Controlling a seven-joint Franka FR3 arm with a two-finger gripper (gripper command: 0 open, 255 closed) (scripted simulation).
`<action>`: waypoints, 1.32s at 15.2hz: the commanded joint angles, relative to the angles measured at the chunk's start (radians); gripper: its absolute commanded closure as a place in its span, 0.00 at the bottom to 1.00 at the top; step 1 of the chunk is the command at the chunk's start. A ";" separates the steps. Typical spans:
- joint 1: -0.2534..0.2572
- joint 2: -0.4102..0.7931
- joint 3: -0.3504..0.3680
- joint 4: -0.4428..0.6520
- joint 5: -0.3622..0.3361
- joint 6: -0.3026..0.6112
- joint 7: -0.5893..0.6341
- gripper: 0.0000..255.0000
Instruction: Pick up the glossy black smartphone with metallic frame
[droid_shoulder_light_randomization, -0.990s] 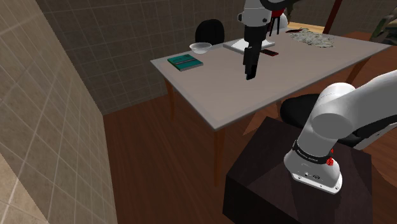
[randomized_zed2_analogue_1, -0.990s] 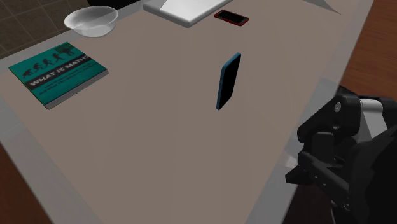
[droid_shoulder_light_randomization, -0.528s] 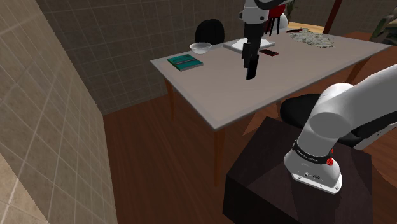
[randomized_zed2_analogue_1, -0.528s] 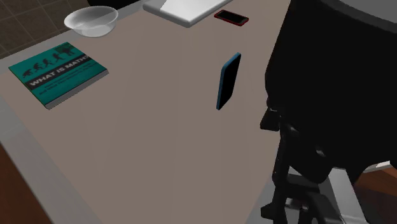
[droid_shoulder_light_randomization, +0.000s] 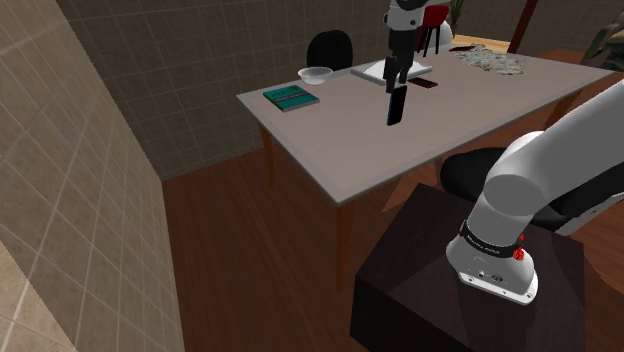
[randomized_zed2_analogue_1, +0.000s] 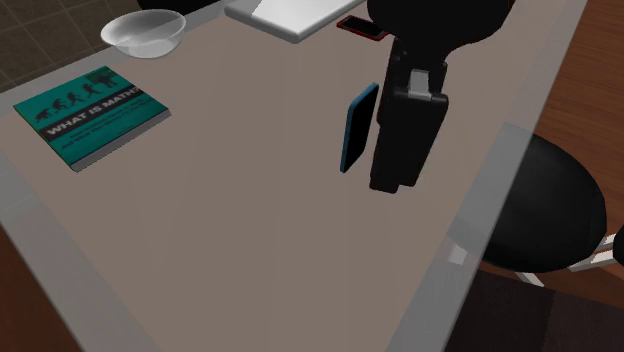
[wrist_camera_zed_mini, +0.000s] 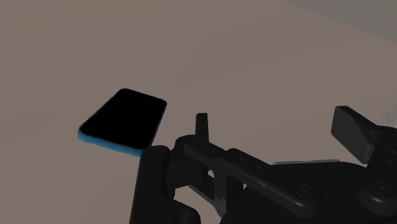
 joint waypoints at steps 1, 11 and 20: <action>-0.013 0.052 -0.035 0.035 -0.002 0.023 -0.027 0.00; -0.067 0.302 -0.180 0.240 0.048 0.078 -0.157 0.00; -0.069 0.312 -0.185 0.161 0.050 0.167 -0.160 1.00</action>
